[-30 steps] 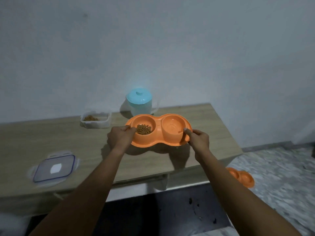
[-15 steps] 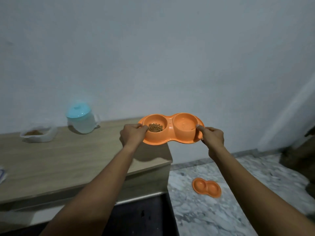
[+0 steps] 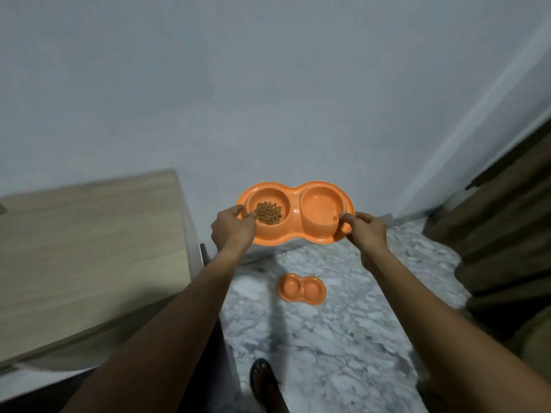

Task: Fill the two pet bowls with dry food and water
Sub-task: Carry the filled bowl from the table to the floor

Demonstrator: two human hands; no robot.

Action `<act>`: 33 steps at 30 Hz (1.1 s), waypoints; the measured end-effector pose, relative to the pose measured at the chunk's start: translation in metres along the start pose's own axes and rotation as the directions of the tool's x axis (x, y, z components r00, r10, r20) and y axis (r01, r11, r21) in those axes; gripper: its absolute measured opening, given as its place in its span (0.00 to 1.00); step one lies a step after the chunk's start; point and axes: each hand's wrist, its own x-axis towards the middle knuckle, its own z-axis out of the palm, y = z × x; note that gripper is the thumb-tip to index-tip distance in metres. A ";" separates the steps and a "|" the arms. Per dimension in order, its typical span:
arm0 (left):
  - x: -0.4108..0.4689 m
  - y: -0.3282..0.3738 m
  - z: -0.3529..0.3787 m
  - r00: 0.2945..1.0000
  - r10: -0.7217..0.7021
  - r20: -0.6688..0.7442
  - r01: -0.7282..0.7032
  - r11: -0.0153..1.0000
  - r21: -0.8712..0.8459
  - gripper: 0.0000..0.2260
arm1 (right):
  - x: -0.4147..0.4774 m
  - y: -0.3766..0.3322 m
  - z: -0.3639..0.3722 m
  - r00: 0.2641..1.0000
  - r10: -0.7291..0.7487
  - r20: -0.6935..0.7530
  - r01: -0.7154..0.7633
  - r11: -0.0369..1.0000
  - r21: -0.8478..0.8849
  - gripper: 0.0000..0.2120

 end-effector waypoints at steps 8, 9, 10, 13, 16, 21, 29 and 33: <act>0.099 -0.117 0.130 0.982 -0.126 -0.138 0.141 0.984 0.104 0.13 | 0.149 0.124 0.059 0.980 0.151 0.132 -0.134 0.983 -0.127 0.19; 0.109 -0.142 0.146 0.976 -0.144 -0.165 0.162 0.981 0.107 0.13 | 0.165 0.146 0.072 0.973 0.175 0.149 -0.154 0.978 -0.144 0.20; 0.121 -0.169 0.163 0.970 -0.151 -0.192 0.170 0.982 0.085 0.13 | 0.184 0.171 0.085 0.966 0.197 0.169 -0.171 0.973 -0.156 0.20; 0.157 -0.255 0.212 0.941 -0.173 -0.290 0.190 0.981 0.032 0.10 | 0.240 0.251 0.129 0.943 0.236 0.234 -0.188 0.959 -0.212 0.14; 0.198 -0.352 0.261 0.898 -0.203 -0.390 0.218 0.976 -0.005 0.08 | 0.300 0.357 0.183 0.915 0.268 0.303 -0.195 0.948 -0.251 0.08; 0.261 -0.518 0.326 0.838 -0.369 -0.402 0.396 0.918 -0.019 0.14 | 0.371 0.531 0.270 0.897 0.261 0.357 -0.134 0.930 -0.341 0.06; 0.331 -0.647 0.359 0.823 -0.440 -0.358 0.496 0.865 0.077 0.17 | 0.426 0.658 0.343 0.876 0.316 0.363 -0.061 0.821 -0.568 0.22; 0.348 -0.664 0.365 0.840 -0.459 -0.289 0.507 0.853 0.120 0.19 | 0.438 0.664 0.351 0.883 0.331 0.333 -0.051 0.773 -0.632 0.16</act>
